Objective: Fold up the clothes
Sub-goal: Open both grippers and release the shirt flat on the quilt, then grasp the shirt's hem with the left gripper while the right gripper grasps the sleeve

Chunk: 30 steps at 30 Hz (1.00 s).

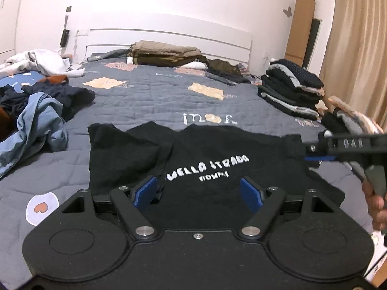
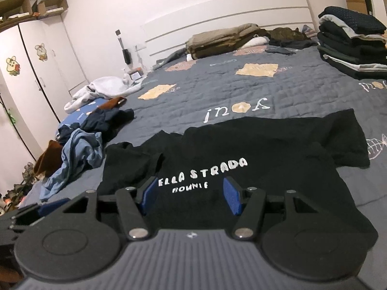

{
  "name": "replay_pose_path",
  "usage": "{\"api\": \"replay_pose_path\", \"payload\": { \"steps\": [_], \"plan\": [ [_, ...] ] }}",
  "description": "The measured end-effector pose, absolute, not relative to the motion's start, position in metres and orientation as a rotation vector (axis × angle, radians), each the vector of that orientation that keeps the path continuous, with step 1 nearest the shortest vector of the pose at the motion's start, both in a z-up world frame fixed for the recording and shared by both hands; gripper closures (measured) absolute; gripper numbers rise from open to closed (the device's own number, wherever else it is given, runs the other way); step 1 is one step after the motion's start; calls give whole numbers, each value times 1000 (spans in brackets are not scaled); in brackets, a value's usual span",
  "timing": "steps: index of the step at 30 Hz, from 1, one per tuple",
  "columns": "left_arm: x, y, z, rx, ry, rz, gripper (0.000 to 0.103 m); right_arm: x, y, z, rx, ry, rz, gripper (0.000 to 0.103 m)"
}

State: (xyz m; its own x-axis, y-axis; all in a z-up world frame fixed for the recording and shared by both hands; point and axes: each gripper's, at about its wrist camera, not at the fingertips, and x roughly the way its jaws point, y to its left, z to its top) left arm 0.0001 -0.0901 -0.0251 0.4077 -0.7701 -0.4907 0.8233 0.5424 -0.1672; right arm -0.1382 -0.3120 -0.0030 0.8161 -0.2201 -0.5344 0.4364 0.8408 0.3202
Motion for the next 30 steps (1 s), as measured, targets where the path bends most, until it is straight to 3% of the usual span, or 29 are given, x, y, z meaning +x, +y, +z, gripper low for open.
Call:
{"api": "replay_pose_path", "payload": {
  "steps": [19, 30],
  "plan": [
    [-11, -138, -45, 158, 599, -1034, 27, -177, -353, -15, 453, 574, -424, 44],
    [-36, -109, -40, 271, 552, -1076, 27, -197, -363, -20, 543, 592, -414, 44]
  ]
}}
